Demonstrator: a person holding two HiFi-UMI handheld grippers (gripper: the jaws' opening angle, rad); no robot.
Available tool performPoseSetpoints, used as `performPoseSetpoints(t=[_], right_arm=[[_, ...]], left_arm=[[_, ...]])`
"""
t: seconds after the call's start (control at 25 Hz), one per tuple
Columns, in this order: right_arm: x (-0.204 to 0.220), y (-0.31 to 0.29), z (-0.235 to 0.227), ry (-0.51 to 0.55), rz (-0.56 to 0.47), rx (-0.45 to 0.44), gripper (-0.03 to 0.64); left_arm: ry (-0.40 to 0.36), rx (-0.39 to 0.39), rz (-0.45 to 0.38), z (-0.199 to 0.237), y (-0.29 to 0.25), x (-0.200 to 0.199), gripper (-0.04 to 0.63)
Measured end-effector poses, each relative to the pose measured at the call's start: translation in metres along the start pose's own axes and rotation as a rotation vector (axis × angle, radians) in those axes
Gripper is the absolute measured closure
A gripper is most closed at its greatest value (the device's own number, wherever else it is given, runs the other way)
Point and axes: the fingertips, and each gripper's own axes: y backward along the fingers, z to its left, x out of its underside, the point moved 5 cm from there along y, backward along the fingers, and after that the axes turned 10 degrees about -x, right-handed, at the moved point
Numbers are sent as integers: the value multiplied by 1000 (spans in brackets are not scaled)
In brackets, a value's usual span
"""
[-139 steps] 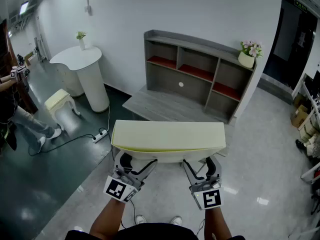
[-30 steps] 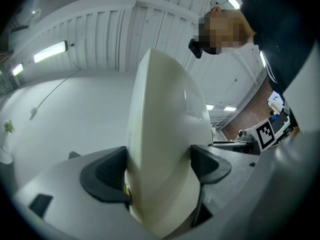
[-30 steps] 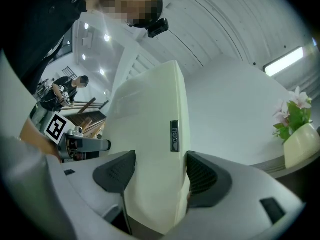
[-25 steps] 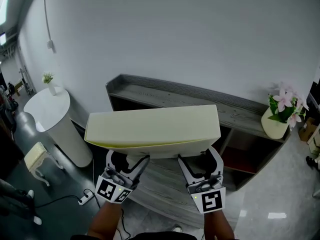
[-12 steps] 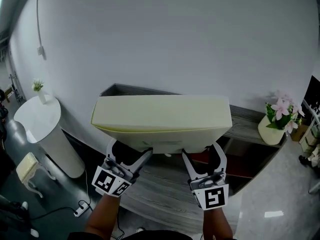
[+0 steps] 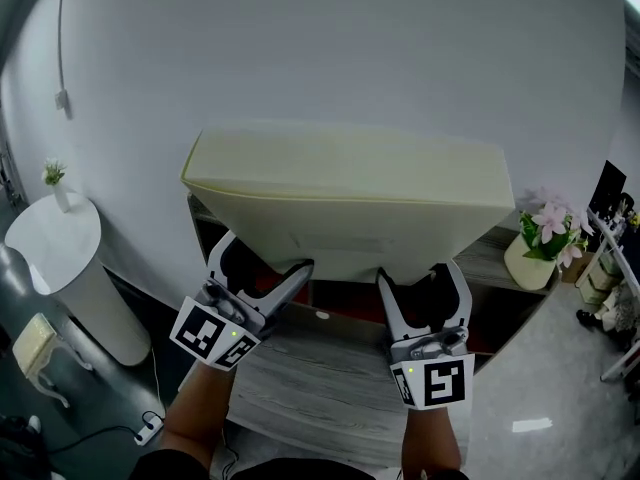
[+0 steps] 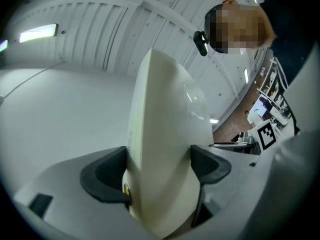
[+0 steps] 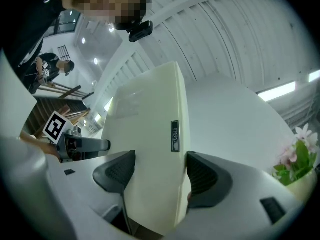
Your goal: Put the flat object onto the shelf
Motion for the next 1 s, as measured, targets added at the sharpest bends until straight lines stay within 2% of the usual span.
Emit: performPoseSetpoints(t=[0.44,0.72,1.0], right_arm=[[-17,-48,-49,59,16,26,290],[11,-73,-73,-5,78,42,288],[38,-86,-81,-63,184,76,288]], left_arm=[[24,40,-8,27,-72,-14,192],[69,69,73,47,-110,10,192],[137,93,152,61,-131,45,192]])
